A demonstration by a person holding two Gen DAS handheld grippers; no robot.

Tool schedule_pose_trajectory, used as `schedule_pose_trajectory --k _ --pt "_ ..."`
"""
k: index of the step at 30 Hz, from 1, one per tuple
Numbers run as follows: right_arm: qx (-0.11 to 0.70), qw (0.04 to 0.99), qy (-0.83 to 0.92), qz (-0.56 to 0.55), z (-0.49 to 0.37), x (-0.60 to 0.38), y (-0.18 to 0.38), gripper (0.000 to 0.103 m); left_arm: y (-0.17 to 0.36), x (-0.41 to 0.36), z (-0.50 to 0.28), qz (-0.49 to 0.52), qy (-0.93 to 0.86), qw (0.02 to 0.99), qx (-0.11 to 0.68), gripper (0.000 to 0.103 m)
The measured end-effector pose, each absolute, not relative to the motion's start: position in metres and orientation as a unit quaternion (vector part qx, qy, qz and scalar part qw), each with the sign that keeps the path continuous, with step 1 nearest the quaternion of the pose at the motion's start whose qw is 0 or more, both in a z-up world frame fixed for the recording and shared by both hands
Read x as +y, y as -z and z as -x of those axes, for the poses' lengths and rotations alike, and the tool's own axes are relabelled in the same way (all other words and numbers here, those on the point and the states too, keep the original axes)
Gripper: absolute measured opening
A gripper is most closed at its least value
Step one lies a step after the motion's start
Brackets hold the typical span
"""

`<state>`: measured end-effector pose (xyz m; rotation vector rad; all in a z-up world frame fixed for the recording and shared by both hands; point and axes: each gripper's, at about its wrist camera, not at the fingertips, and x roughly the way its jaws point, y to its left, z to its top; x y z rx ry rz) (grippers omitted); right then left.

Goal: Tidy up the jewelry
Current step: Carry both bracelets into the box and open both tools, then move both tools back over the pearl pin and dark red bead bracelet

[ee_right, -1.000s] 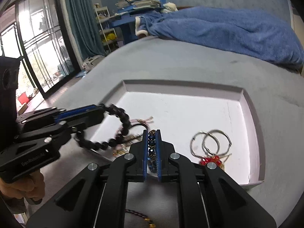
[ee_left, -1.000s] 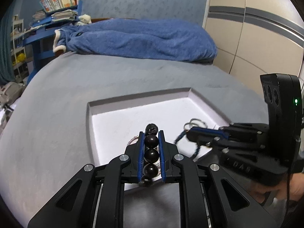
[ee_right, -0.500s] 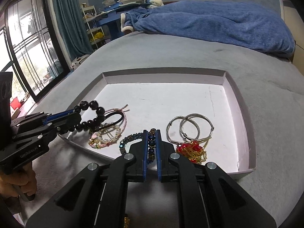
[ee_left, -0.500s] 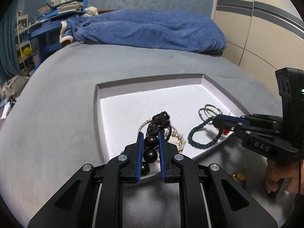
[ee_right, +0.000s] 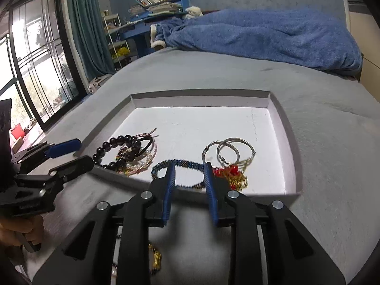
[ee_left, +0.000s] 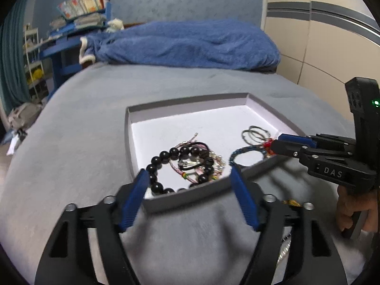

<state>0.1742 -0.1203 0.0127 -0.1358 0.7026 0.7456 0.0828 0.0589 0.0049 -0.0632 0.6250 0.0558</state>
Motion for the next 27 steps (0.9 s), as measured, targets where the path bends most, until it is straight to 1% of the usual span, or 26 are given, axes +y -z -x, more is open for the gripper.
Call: schedule_pose_trajectory --k 2,9,11,13,14,20,21,22,23,24,26,27 --pt "0.328 0.872 -0.356 0.063 -0.166 -0.128 -0.015 0.033 -0.006 0.055 -0.075 0.03 -0.023 0.951 0.306 0.074" --pt "0.332 0.867 -0.366 0.067 -0.145 -0.138 -0.014 0.033 0.002 0.041 -0.051 0.036 0.008 0.949 0.313 0.076" --pt "0.341 0.86 -0.373 0.067 -0.14 -0.139 -0.01 0.038 0.007 0.035 -0.047 0.03 0.012 0.946 0.322 0.076" --pt "0.347 0.853 -0.382 0.072 -0.135 -0.137 -0.007 0.04 0.01 0.033 -0.042 0.033 0.014 0.945 0.325 0.076" --pt "0.353 0.848 -0.387 0.075 -0.133 -0.134 -0.006 0.042 0.011 0.033 -0.04 0.035 0.015 0.945 0.326 0.078" --pt "0.383 0.827 -0.391 0.128 -0.126 -0.113 0.011 0.041 0.017 0.034 -0.035 0.045 0.01 0.941 0.336 0.081" --pt "0.386 0.824 -0.392 0.133 -0.124 -0.112 0.014 0.039 0.019 0.035 -0.035 0.047 0.01 0.94 0.339 0.082" --pt "0.392 0.821 -0.391 0.142 -0.123 -0.109 0.017 0.029 0.02 0.035 -0.036 0.048 0.011 0.939 0.342 0.082" --pt "0.393 0.82 -0.39 0.146 -0.123 -0.108 0.019 0.023 0.021 0.035 -0.037 0.048 0.011 0.938 0.344 0.082" --pt "0.392 0.82 -0.389 0.147 -0.123 -0.108 0.019 0.022 0.022 0.035 -0.038 0.047 0.011 0.937 0.347 0.082" --pt "0.392 0.823 -0.386 0.144 -0.122 -0.11 0.019 0.01 0.021 0.033 -0.037 0.045 0.014 0.937 0.346 0.082" --pt "0.392 0.825 -0.384 0.139 -0.123 -0.112 0.018 0.009 0.021 0.033 -0.037 0.044 0.015 0.938 0.344 0.082"
